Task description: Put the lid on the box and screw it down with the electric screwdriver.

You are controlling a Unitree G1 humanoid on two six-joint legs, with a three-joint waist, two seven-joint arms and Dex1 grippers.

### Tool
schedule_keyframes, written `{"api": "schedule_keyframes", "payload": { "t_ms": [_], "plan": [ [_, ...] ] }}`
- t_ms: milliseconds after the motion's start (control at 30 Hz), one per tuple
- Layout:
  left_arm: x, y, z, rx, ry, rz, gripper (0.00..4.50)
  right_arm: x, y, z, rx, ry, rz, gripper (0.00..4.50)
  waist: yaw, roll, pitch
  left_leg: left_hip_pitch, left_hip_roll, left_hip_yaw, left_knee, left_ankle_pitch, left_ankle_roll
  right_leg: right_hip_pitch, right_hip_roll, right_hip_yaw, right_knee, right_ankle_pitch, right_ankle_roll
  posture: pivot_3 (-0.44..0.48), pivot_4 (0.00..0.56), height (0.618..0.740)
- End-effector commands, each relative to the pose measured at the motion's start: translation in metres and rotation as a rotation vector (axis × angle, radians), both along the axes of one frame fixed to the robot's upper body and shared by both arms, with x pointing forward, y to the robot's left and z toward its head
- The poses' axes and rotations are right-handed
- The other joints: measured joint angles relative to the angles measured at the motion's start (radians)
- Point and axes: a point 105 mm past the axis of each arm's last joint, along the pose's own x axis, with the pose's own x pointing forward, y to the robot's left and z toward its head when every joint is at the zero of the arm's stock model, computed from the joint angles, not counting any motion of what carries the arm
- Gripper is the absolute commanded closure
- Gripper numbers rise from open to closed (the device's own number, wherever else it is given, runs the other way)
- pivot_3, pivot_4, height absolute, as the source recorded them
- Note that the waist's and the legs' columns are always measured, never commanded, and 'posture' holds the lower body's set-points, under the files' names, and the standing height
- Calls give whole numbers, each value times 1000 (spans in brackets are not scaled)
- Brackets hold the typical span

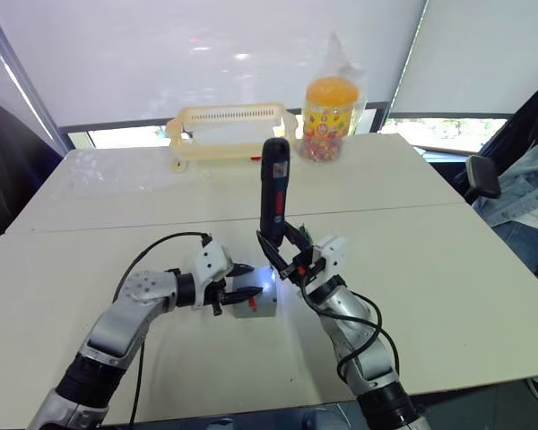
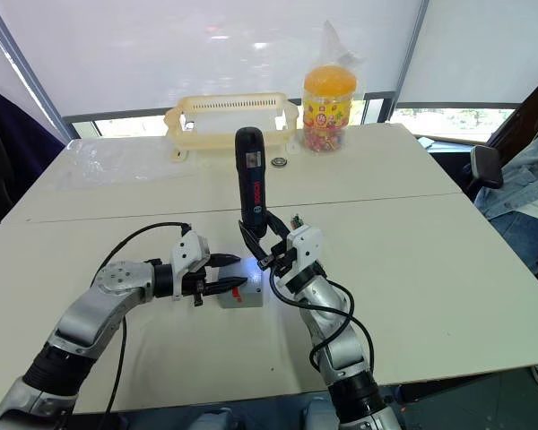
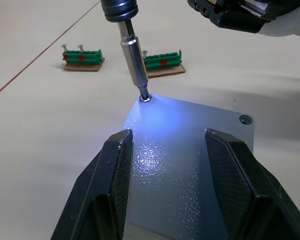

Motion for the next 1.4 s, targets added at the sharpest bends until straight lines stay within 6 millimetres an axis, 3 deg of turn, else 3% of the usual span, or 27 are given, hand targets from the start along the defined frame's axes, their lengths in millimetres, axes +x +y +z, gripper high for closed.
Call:
{"api": "schedule_keyframes", "payload": {
  "t_ms": [33,233,567,733,967,1400],
  "plan": [
    [-3,5,-13,38,45,19,2182,-9,7,-92,-153,312,27,2717,0,0,0,0,0,0,0,0,0,0,0,0,0,0,0,0,150,740],
    [-1,7,-12,41,42,23,2182,-5,3,-94,-209,269,0,2717,0,-1,-1,9,1,0,-5,0,0,4,0,0,0,-2,-2,0,150,740],
    [2,6,-11,37,33,28,2182,11,-14,-81,-211,202,-89,2717,8,-2,-1,9,1,-1,-6,0,0,4,0,0,0,-3,-3,0,150,740],
    [2,6,-13,37,33,29,2182,12,-21,-41,-95,147,-115,2717,11,-2,-1,9,0,-2,-5,0,0,4,-1,0,0,-3,-3,0,150,740],
    [3,2,-13,34,25,13,2182,-10,-32,19,-17,45,-138,2717,13,4,4,-6,0,-4,-4,1,-1,-6,-1,-2,0,-2,-3,0,150,740],
    [3,-2,-14,68,5,-41,2182,-19,-34,63,16,-38,-151,2717,13,3,17,-10,-3,-5,-4,1,-2,-8,-3,-4,0,-2,-3,0,150,740]
  ]
}}
